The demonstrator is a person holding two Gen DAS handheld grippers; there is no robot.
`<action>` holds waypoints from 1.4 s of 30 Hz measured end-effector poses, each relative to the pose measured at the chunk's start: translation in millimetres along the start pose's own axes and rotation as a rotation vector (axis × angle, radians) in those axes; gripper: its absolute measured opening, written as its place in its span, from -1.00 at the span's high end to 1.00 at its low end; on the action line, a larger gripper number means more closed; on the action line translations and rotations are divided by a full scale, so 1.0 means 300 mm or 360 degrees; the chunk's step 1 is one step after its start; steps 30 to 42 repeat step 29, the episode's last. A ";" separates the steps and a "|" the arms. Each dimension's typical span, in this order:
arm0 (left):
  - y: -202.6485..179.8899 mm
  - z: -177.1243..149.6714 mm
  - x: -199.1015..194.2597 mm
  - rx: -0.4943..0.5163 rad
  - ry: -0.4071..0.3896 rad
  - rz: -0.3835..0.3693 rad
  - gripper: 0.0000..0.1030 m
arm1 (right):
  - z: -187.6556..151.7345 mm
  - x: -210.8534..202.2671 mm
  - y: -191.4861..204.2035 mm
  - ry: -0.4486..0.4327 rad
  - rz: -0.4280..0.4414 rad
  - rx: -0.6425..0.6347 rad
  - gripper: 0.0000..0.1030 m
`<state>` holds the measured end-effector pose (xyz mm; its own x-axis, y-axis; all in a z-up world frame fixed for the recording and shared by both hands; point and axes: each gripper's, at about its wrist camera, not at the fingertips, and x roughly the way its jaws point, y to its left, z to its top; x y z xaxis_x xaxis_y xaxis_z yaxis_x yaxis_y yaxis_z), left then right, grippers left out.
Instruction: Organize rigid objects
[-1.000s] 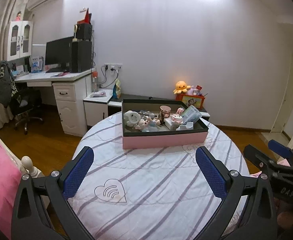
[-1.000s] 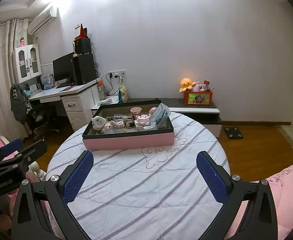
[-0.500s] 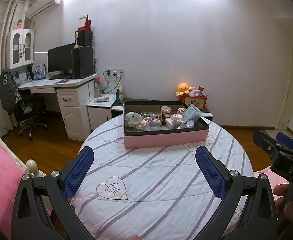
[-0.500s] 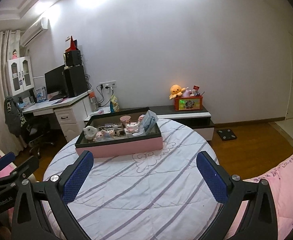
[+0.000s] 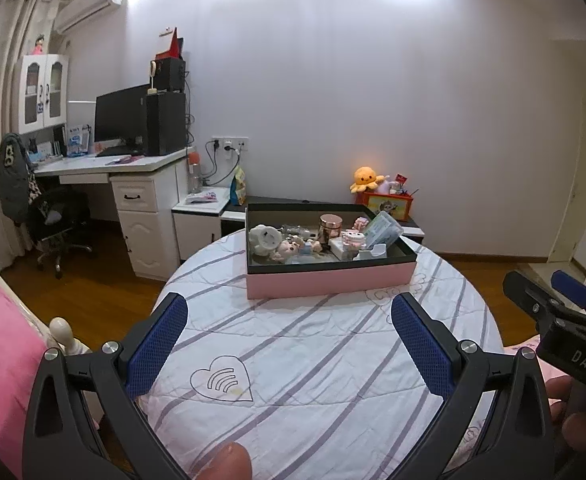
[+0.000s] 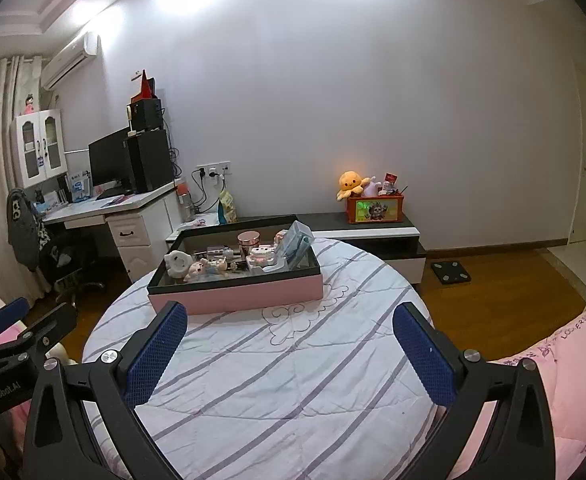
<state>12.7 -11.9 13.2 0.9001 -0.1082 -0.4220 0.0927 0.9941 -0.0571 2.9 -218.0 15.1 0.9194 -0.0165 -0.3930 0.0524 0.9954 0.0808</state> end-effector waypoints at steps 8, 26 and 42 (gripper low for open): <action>0.000 0.007 -0.002 0.0018 -0.0016 0.0016 -1.00 | -0.003 -0.002 0.023 -0.0002 -0.0003 -0.0040 -1.00; -0.007 0.001 -0.009 0.0010 -0.0043 0.0034 -1.00 | -0.009 0.015 0.035 0.0029 0.0006 -0.0062 -1.00; -0.001 -0.001 -0.012 -0.0006 -0.0044 0.0023 -1.00 | -0.012 0.018 0.038 0.0032 0.0008 -0.0064 -1.00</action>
